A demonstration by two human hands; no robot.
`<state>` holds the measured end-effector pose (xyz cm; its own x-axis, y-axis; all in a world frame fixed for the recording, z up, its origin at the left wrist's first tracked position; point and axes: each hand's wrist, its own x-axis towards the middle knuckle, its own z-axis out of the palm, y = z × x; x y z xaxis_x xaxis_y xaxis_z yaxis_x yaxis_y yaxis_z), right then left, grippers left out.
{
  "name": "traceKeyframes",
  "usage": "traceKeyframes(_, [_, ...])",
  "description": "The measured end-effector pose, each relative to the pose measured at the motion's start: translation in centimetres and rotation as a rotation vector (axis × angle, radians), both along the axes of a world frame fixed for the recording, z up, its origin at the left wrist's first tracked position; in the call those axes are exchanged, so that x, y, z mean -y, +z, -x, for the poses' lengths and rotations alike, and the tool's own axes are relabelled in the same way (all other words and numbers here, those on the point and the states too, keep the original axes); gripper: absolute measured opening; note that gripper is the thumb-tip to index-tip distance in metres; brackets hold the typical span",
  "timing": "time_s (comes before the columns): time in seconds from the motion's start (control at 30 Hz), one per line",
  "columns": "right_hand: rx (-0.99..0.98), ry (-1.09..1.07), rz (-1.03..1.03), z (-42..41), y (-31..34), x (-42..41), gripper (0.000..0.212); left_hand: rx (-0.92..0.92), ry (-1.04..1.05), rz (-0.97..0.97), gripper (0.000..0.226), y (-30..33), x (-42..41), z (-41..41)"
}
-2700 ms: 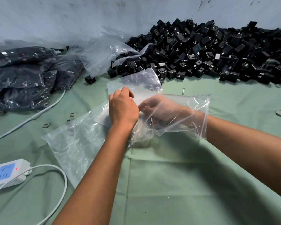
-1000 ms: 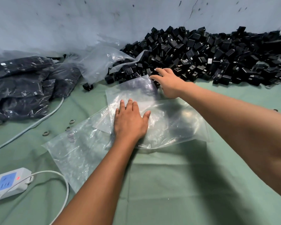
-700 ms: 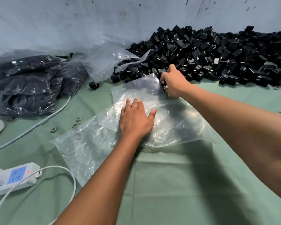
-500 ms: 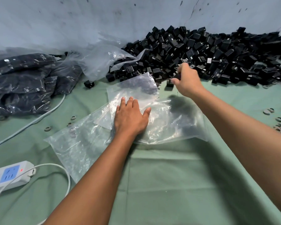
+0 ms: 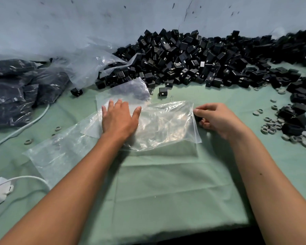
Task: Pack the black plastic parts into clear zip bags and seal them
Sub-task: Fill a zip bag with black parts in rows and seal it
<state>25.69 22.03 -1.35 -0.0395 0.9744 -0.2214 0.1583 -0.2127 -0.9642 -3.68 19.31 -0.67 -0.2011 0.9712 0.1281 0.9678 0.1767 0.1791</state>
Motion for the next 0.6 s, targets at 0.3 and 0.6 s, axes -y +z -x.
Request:
traceKeyframes(0.3, [-0.106, 0.129, -0.013, 1.9, 0.3, 0.6, 0.024, 0.329, -0.158, -0.051, 0.055, 1.8, 1.4, -13.5])
traceKeyframes(0.6, [0.044, 0.395, 0.032, 2.0, 1.1, 0.2, 0.026, 0.415, -0.171, -0.026, 0.014, 3.3, 1.6, -13.9])
